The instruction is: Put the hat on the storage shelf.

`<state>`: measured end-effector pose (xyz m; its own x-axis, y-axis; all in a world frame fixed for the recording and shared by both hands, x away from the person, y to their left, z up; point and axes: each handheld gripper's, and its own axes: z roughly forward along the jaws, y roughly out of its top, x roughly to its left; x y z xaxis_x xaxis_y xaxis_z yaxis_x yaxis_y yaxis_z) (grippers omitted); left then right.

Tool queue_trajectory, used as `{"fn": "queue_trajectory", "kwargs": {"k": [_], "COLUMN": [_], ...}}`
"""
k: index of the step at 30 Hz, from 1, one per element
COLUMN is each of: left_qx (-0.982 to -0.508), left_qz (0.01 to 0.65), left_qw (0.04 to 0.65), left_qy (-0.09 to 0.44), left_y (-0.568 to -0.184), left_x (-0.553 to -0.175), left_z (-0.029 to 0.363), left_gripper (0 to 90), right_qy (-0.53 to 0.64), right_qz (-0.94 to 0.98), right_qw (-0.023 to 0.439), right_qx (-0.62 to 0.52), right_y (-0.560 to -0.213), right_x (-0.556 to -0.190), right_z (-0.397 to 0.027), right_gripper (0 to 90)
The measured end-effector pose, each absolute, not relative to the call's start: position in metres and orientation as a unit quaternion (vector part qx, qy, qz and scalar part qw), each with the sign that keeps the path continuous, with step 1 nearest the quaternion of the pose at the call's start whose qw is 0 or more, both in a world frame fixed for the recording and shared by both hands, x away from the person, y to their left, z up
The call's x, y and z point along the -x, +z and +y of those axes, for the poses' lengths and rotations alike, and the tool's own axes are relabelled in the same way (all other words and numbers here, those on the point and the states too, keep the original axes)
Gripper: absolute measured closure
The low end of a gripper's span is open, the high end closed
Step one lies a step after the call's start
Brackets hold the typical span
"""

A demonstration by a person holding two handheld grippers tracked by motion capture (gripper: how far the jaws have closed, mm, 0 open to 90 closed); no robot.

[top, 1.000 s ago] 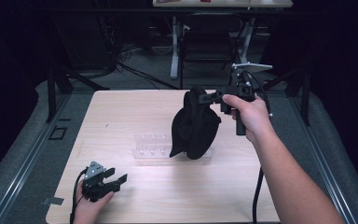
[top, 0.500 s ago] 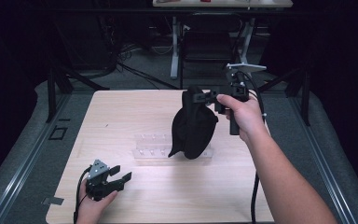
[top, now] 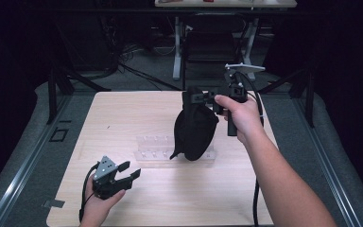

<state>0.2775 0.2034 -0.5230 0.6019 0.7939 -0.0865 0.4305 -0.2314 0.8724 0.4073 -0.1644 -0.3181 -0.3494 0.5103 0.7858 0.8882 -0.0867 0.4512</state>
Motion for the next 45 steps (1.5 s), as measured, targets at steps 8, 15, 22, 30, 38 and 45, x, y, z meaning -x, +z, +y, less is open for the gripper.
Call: {"fn": "queue_trajectory", "kwargs": {"k": [8, 15, 22, 30, 38, 45], "left_qx": [-0.762, -0.772, -0.778, -0.782, -0.795, -0.797], "left_qz": [0.382, 0.368, 0.356, 0.345, 0.332, 0.328], "left_qw": [0.485, 0.479, 0.481, 0.483, 0.472, 0.474], "left_qy": [0.197, 0.199, 0.193, 0.189, 0.187, 0.183], "left_y": [-0.505, -0.498, -0.491, -0.487, -0.483, -0.484], "left_x": [-0.285, -0.289, -0.292, -0.293, -0.294, -0.295], "left_z": [0.182, 0.165, 0.149, 0.139, 0.123, 0.115], "left_gripper": [48.3, 52.0, 55.0, 56.2, 62.3, 65.7], "right_qy": [-0.505, -0.508, -0.511, -0.510, -0.511, -0.512], "right_qz": [-0.648, -0.647, -0.645, -0.647, -0.648, -0.647], "right_qw": [0.196, 0.200, 0.200, 0.201, 0.202, 0.203], "right_qx": [0.536, 0.532, 0.533, 0.530, 0.527, 0.527], "right_y": [-0.319, -0.320, -0.321, -0.320, -0.320, -0.320], "right_x": [-0.407, -0.407, -0.407, -0.407, -0.407, -0.407], "right_z": [-0.160, -0.157, -0.154, -0.151, -0.144, -0.142], "right_gripper": [88.3, 88.3, 88.2, 88.2, 88.2, 88.1]}}
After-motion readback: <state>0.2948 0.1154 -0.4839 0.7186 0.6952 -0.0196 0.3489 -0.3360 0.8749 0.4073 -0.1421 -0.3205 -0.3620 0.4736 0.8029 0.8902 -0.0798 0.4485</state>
